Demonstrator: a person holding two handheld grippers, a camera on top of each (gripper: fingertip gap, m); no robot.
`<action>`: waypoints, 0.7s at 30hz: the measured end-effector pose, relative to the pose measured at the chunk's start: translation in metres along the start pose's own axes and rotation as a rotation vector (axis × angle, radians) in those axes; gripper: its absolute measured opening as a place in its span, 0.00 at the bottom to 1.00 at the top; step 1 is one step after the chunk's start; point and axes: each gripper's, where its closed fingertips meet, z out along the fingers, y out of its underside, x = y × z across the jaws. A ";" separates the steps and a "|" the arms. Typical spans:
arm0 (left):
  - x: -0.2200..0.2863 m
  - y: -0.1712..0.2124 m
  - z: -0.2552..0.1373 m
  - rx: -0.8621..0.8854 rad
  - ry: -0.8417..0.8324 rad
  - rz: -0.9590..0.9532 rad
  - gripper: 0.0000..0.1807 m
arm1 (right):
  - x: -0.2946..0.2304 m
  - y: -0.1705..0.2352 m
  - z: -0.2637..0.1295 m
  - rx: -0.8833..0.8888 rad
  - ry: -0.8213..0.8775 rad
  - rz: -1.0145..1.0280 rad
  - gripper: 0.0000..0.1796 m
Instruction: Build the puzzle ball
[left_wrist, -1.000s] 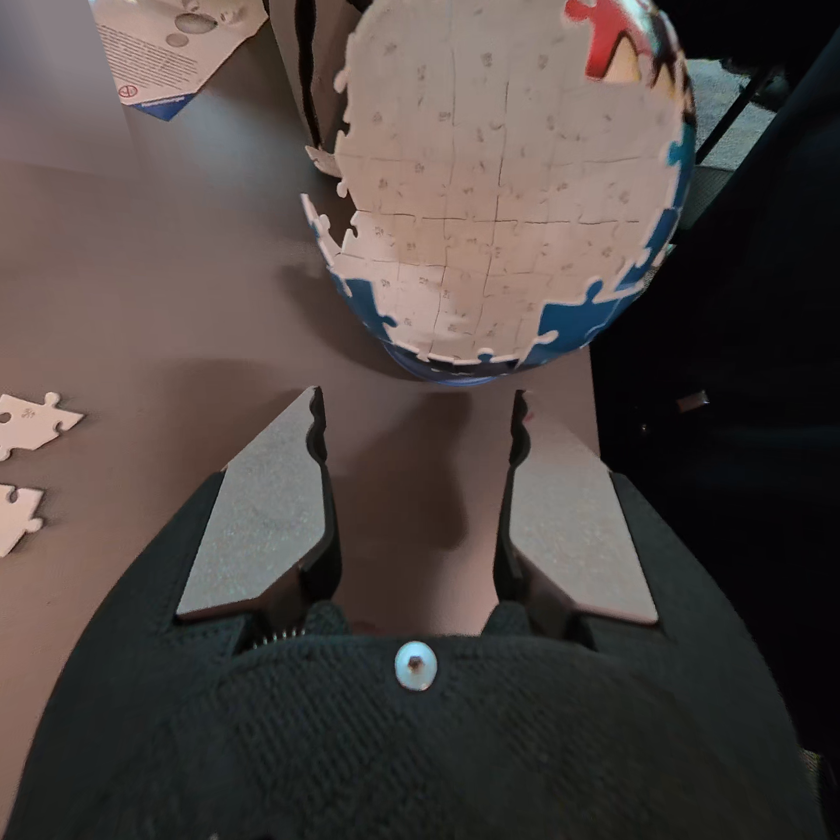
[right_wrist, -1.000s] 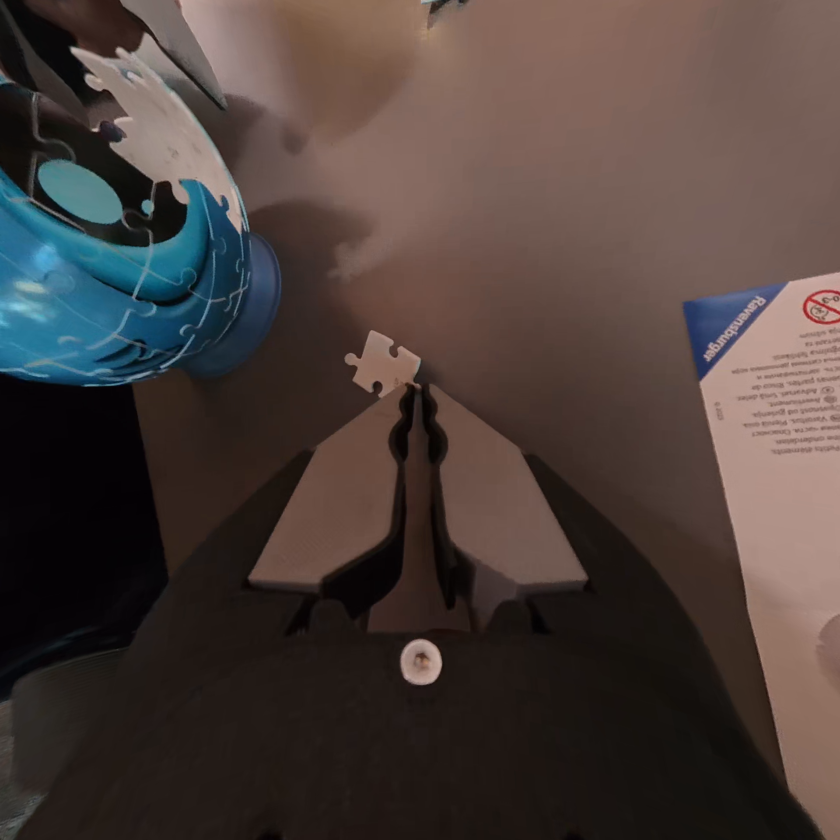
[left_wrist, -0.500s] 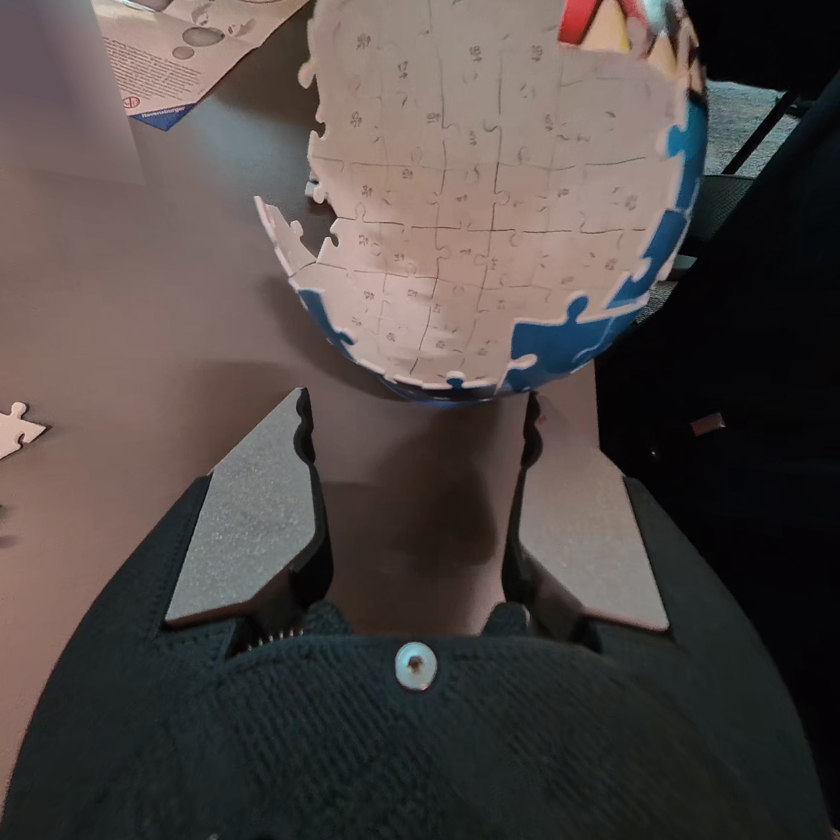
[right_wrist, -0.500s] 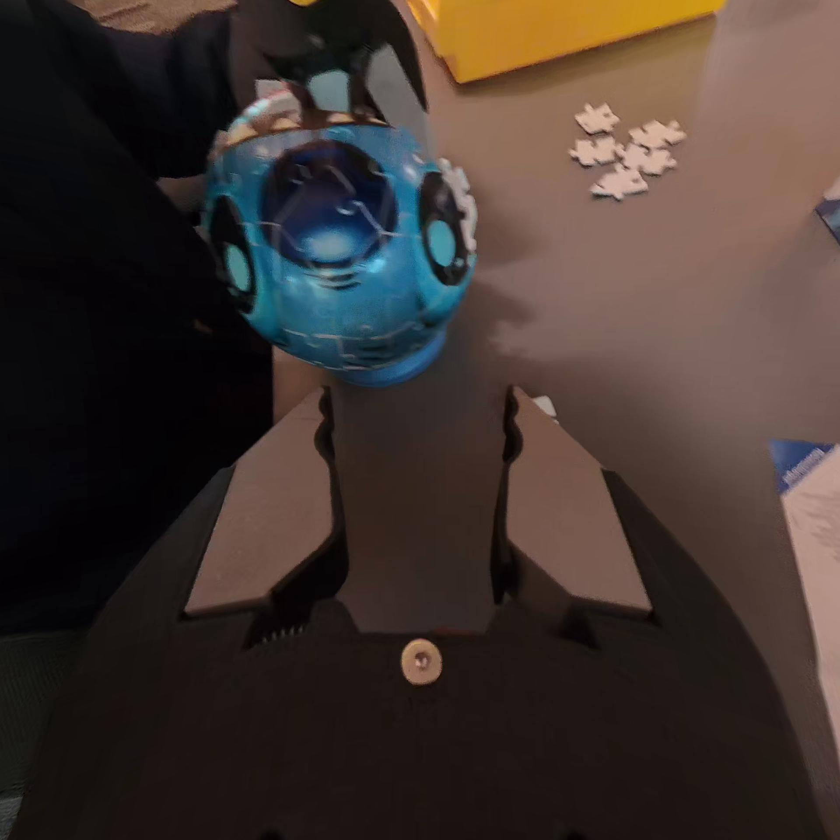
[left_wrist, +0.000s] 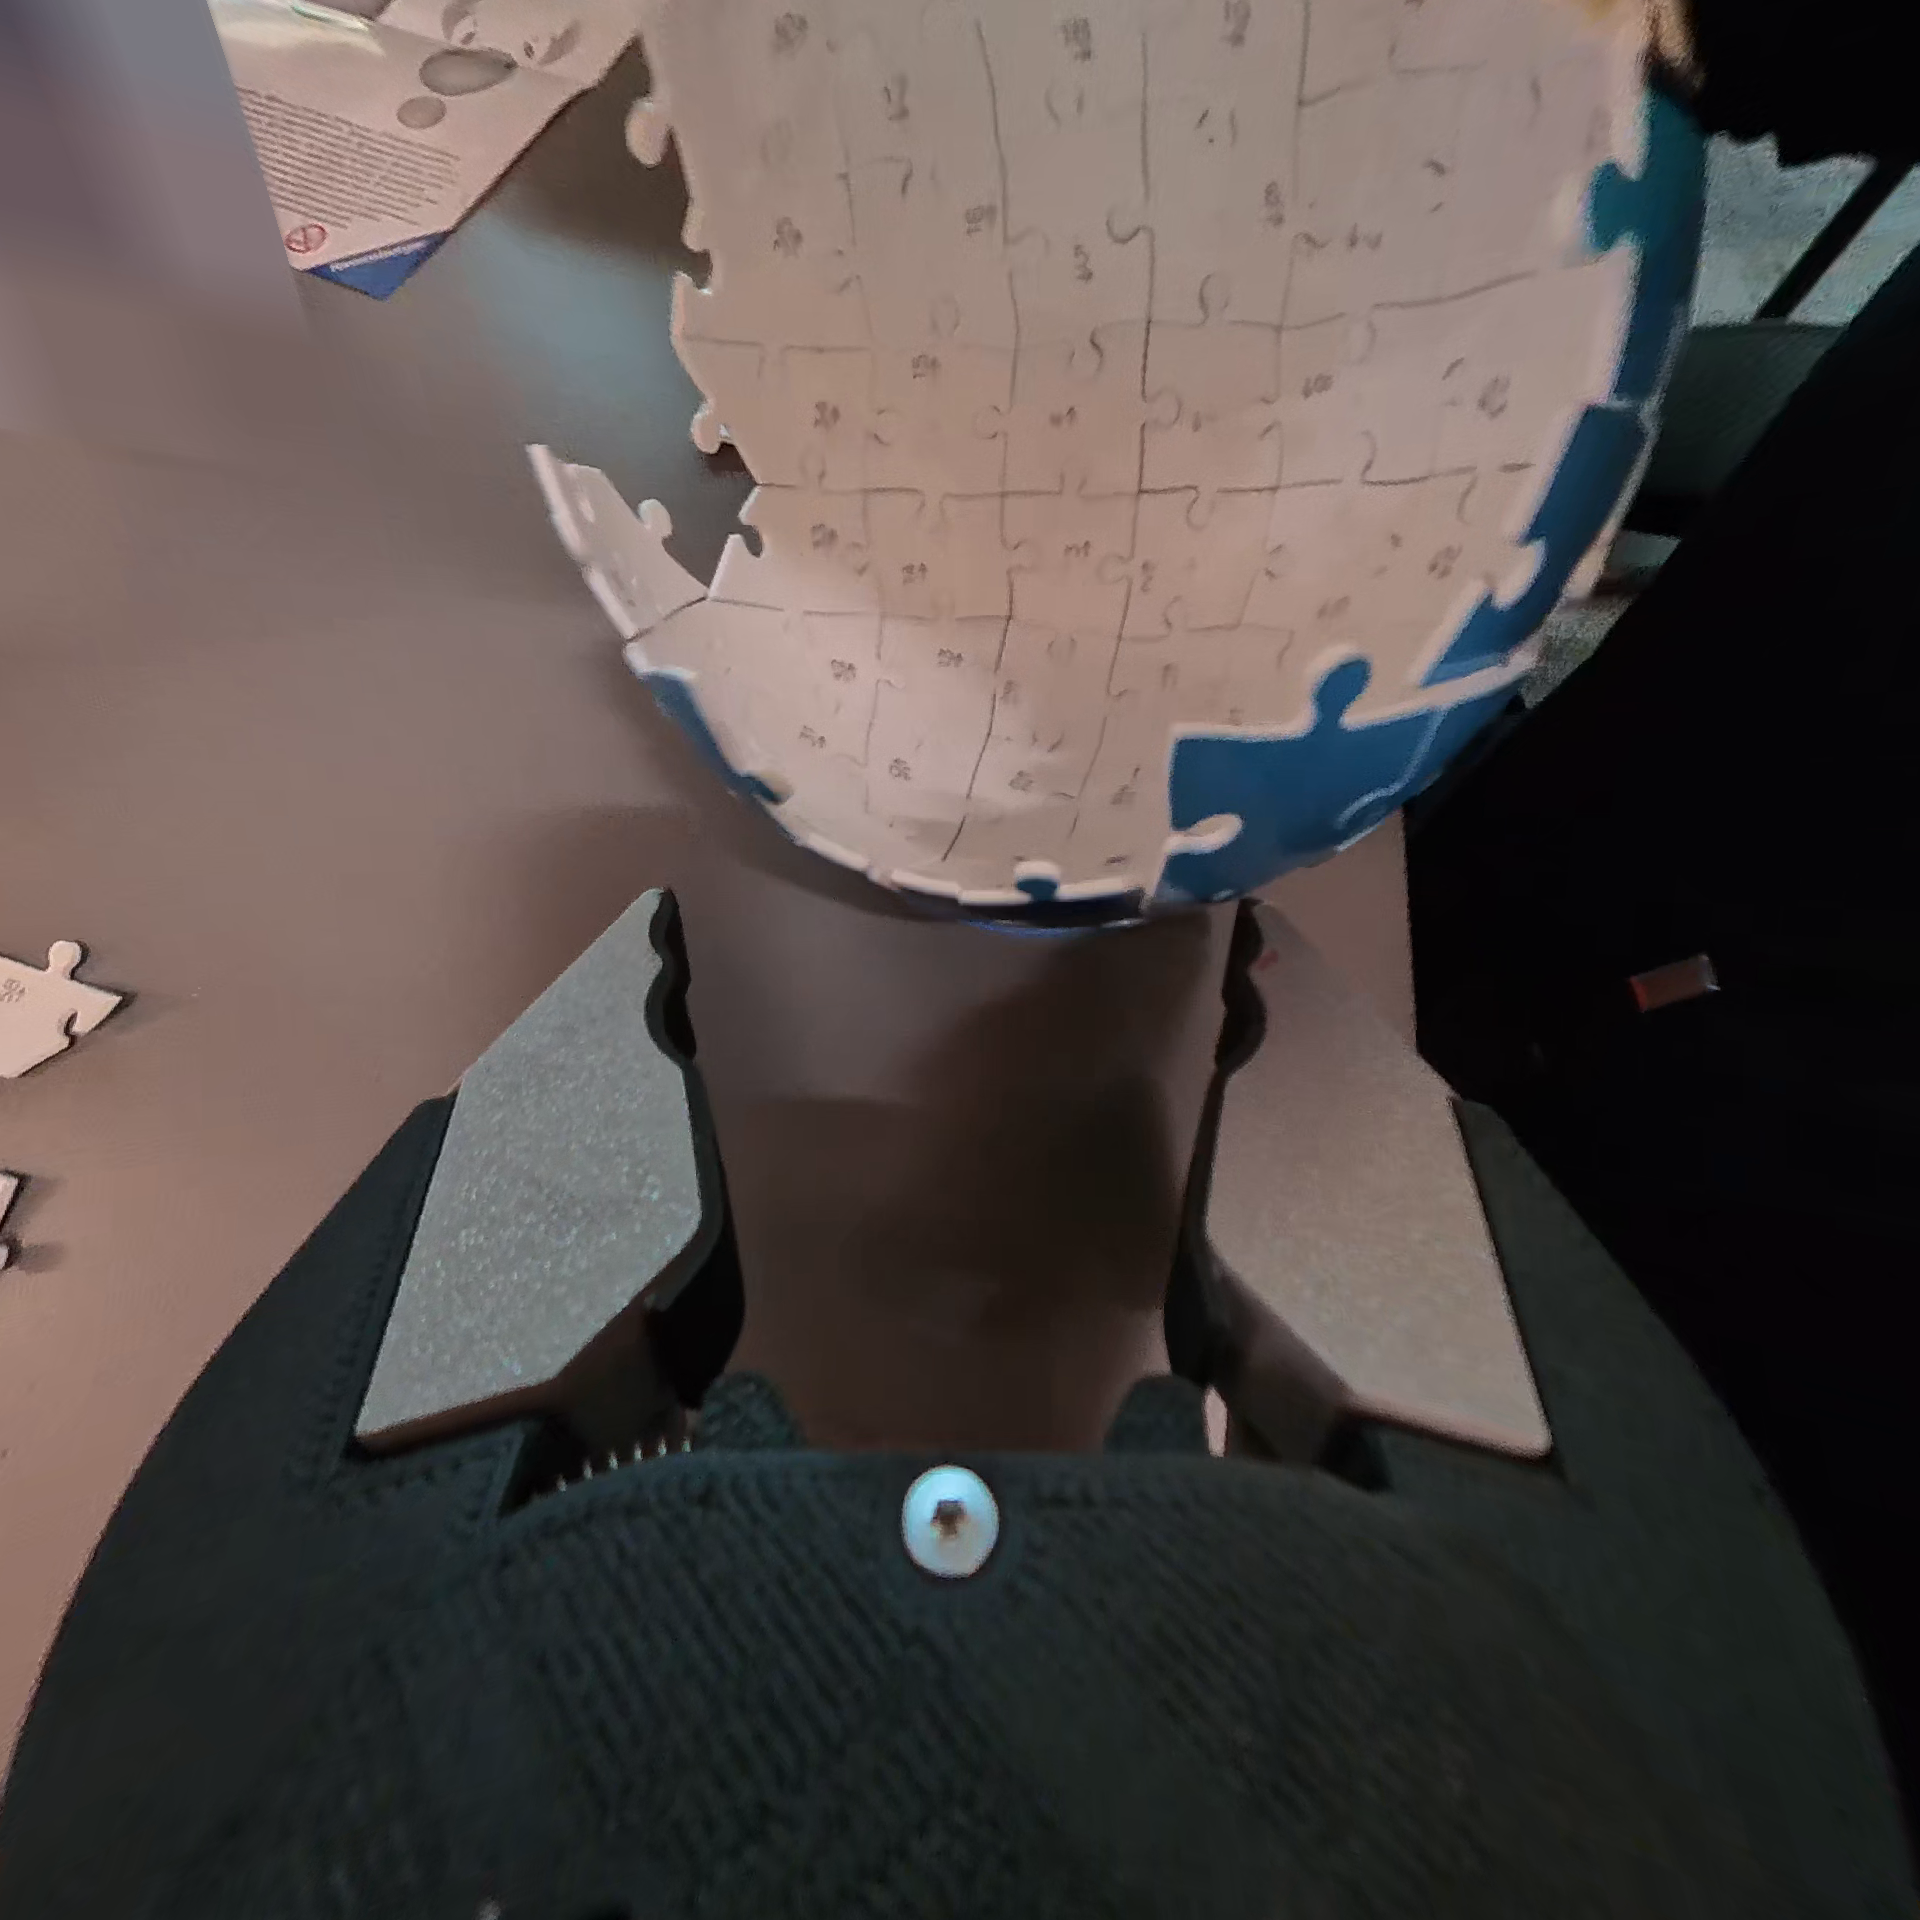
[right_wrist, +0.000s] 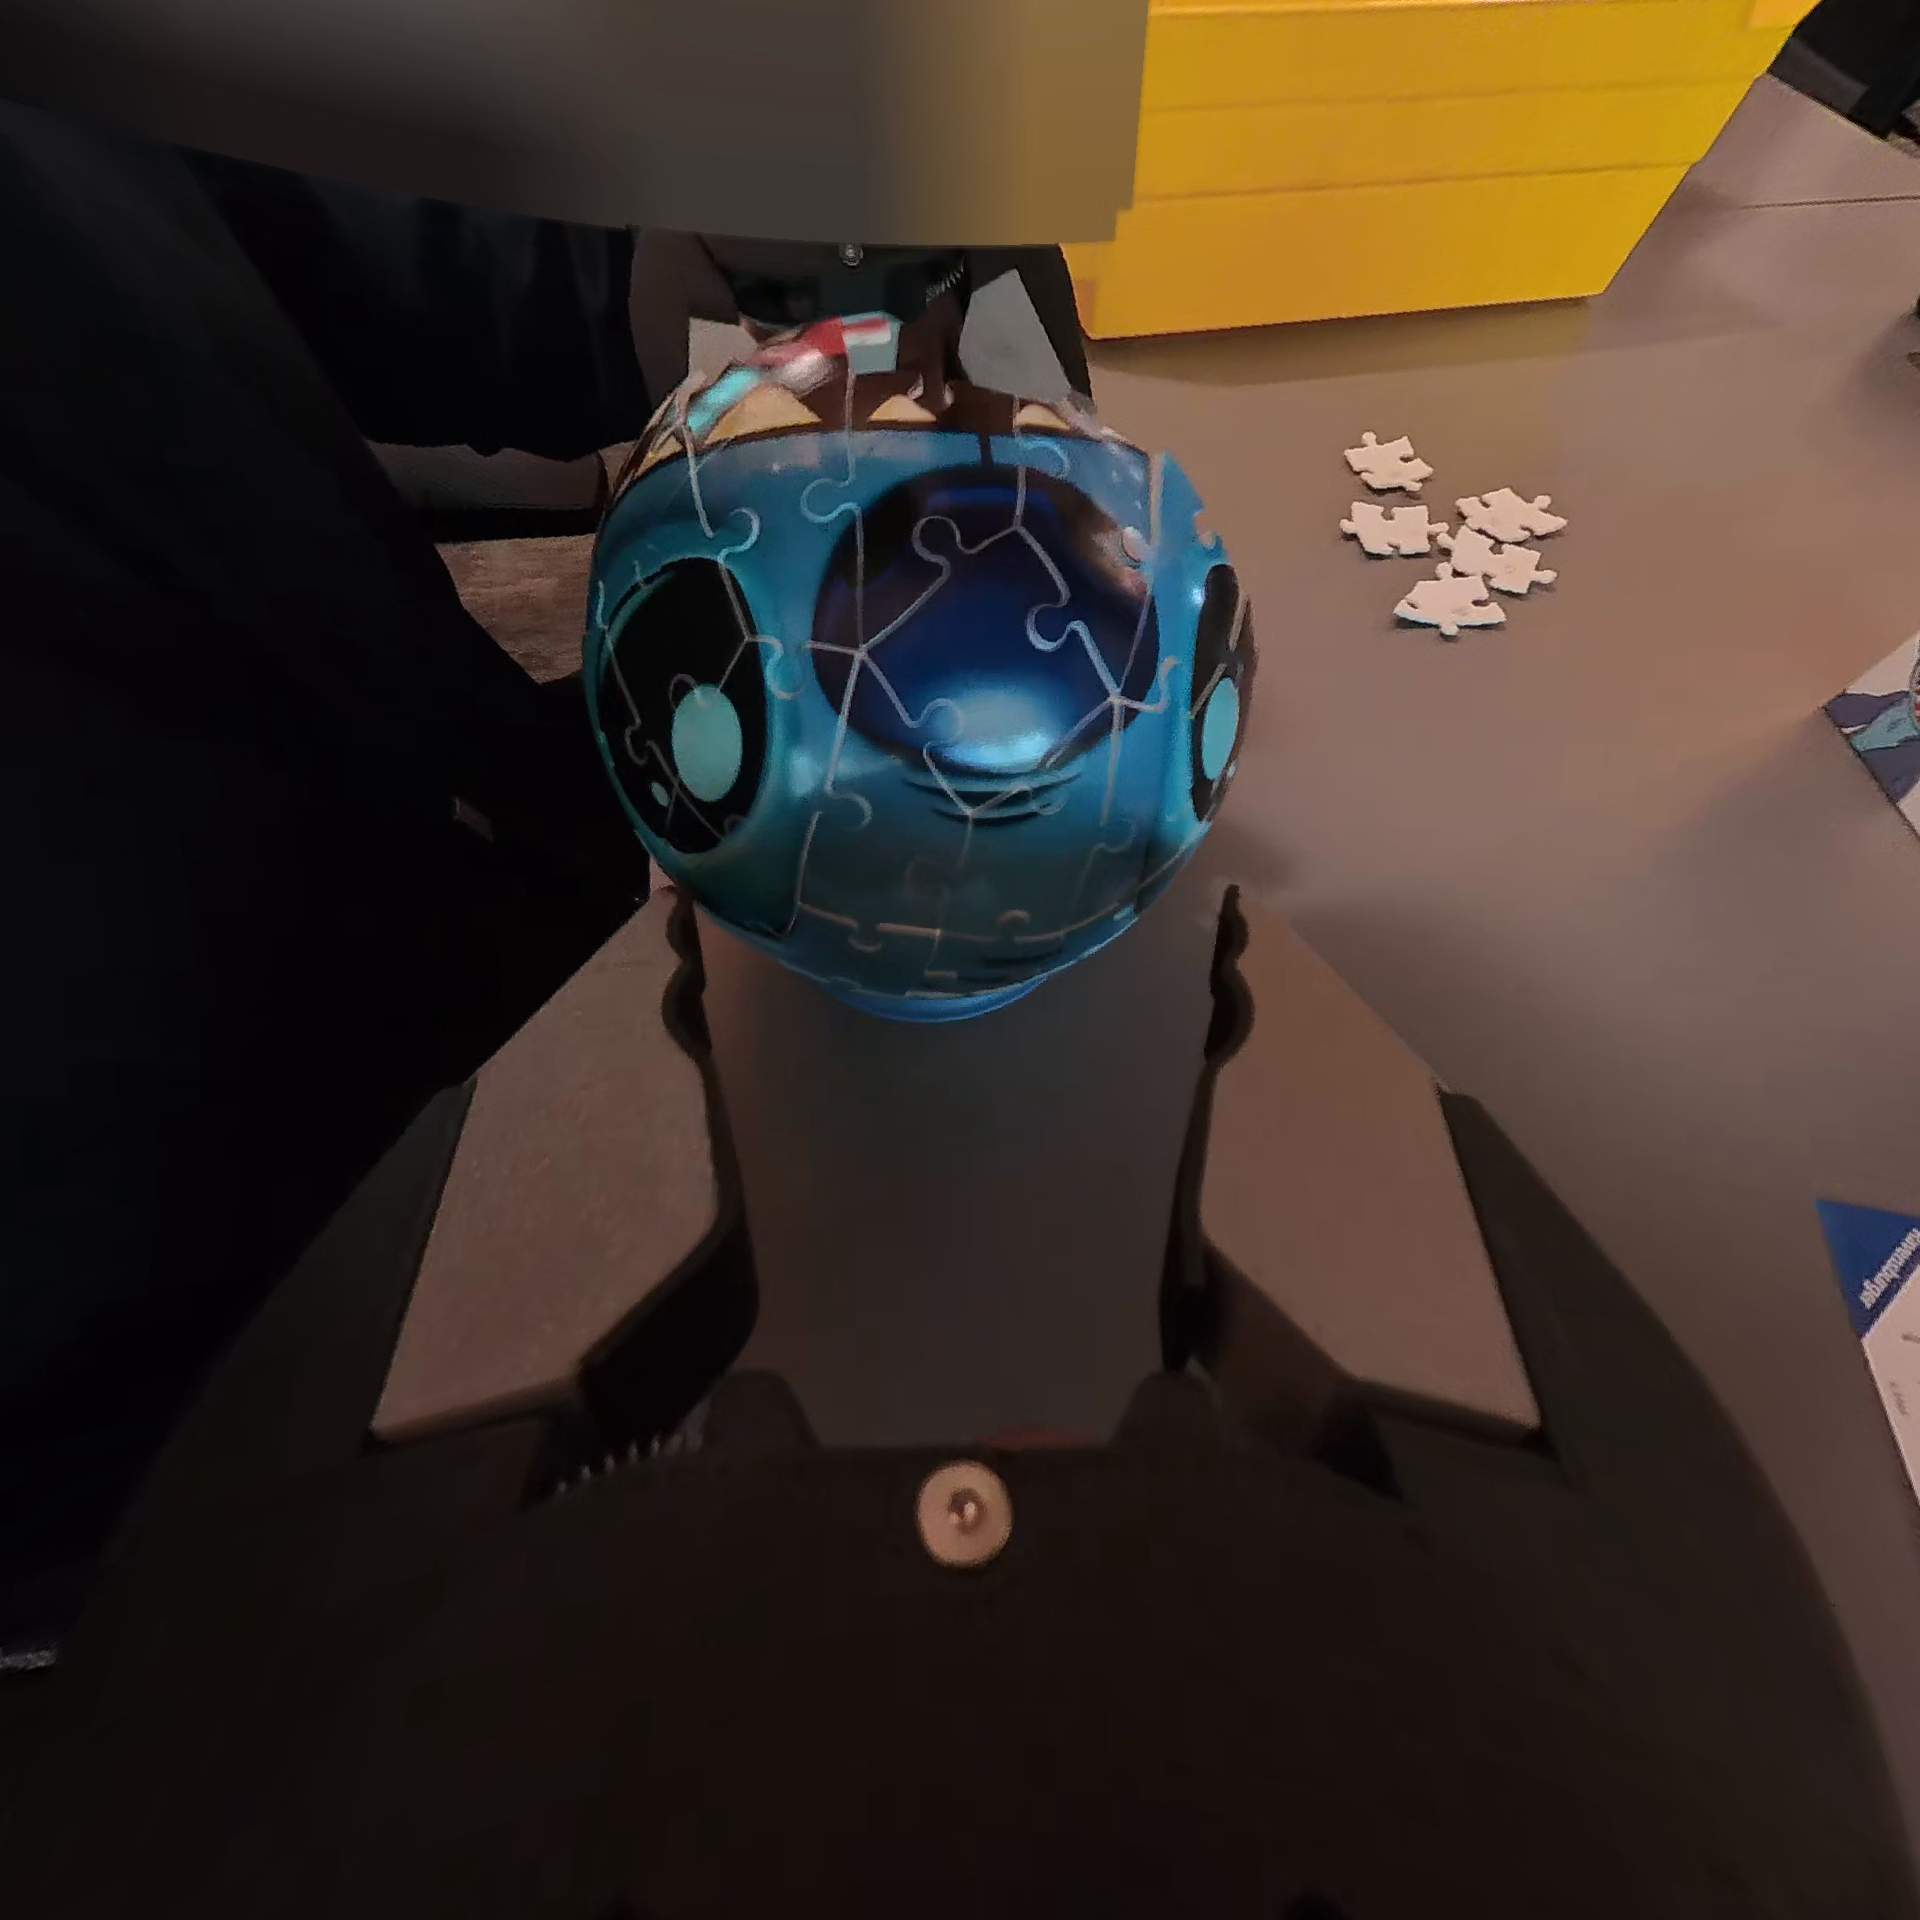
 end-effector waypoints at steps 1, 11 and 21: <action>0.001 0.001 0.002 -0.014 0.003 0.016 0.56 | 0.000 0.001 0.001 -0.003 0.009 -0.002 0.53; 0.005 -0.004 0.012 -0.026 0.012 0.060 0.54 | -0.006 0.003 0.013 -0.028 0.002 -0.016 0.62; 0.014 -0.005 0.011 -0.026 0.058 0.014 0.47 | -0.007 0.003 0.018 -0.032 -0.013 0.029 0.60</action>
